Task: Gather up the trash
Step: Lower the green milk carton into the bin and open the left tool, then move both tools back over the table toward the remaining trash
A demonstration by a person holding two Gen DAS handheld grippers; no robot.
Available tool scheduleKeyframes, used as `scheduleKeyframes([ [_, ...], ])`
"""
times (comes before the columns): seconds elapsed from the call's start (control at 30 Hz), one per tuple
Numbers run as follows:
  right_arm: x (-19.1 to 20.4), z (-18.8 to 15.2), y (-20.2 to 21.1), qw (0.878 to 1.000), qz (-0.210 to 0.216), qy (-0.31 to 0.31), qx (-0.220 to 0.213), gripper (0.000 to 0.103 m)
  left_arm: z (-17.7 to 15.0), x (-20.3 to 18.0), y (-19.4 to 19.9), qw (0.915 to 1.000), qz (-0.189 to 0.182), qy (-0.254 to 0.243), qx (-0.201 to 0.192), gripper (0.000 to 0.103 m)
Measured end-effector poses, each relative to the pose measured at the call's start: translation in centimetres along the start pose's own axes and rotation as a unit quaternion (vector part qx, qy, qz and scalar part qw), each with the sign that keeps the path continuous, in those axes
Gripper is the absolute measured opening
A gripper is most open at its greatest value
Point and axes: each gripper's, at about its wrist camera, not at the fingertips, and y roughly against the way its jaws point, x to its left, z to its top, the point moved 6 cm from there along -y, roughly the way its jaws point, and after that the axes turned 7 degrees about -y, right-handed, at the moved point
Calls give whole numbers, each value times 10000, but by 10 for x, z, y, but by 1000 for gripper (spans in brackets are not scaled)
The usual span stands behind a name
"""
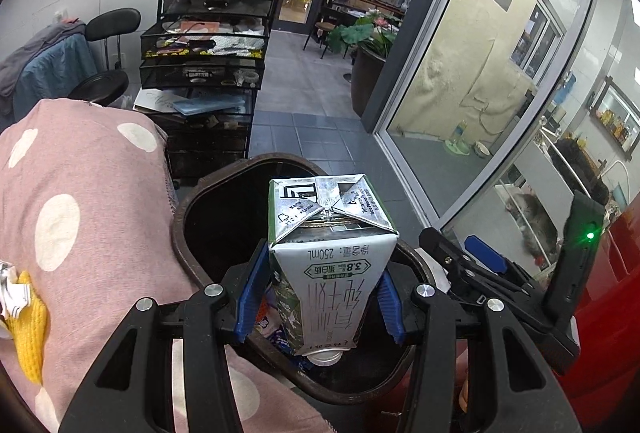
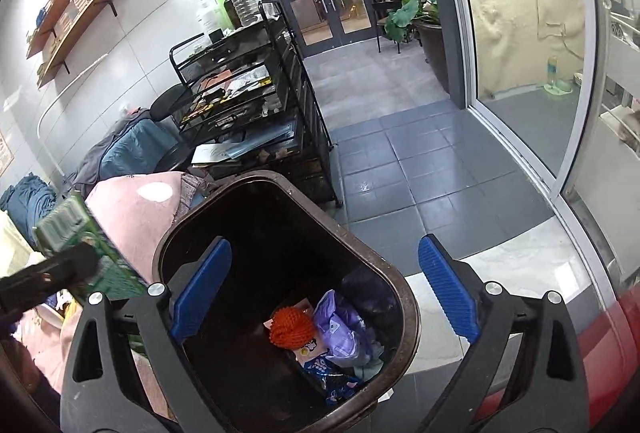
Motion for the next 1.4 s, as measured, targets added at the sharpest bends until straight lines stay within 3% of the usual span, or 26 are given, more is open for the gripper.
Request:
scheduleKeyframes([
  [0.27, -8, 4, -1, 9999, -81, -83, -1, 93, -7, -5, -23, 9993, 160, -150, 292, 51],
  [0.43, -11, 5, -2, 9999, -18, -138, -6, 94, -11, -9, -22, 9984, 360, -338, 279, 78],
  [0.6, -9, 4, 0, 9999, 2, -98, -91, 97, -14, -11, -15, 9977, 464, -423, 259, 87],
  [0.8, 2, 2, 4, 9995, -29, 144, -272, 97, -19, -16, 3, 9947, 714, -731, 148, 92],
  [1.07, 31, -7, 9, 9973, 31, 680, -280, 97, -28, -14, 48, 9876, 1191, -949, -390, 95],
  [1.4, 96, -31, 22, 9860, 570, 1547, -257, 97, -48, 20, 96, 9811, 1653, -605, -805, 95],
])
